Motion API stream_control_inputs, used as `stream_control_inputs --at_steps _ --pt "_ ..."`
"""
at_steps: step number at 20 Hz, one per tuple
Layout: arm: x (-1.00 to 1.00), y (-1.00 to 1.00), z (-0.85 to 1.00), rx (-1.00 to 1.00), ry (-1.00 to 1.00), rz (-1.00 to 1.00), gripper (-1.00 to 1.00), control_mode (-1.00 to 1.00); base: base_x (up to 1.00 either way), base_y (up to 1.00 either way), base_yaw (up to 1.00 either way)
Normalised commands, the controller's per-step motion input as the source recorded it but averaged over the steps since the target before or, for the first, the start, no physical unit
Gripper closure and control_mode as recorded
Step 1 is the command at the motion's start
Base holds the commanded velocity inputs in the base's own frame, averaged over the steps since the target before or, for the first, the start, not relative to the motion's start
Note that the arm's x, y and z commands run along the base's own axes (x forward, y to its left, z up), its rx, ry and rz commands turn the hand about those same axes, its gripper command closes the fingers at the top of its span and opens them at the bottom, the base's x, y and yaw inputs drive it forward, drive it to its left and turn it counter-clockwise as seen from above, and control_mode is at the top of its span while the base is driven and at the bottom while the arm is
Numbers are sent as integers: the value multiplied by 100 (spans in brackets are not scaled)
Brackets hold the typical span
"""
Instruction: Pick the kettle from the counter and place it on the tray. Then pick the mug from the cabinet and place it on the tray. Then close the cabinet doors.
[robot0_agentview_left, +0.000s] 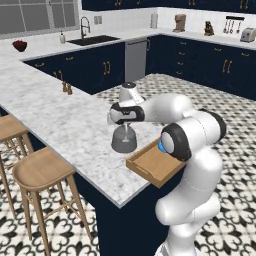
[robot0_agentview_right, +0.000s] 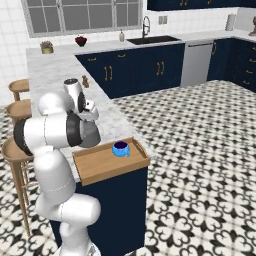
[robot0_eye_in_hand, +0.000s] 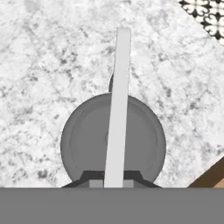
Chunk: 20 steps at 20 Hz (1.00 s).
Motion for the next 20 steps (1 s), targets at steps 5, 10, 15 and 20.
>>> stream_control_inputs --at_steps 5,10,15,20 --pt "-45 0 56 0 -3 -7 100 -100 0 0 0" --pt "-55 -1 82 0 -6 -8 100 -100 0 0 0" --pt "-81 -24 50 1 -9 -7 100 -100 0 0 0" --pt "-85 -34 30 3 -8 -5 100 -100 0 0 0"
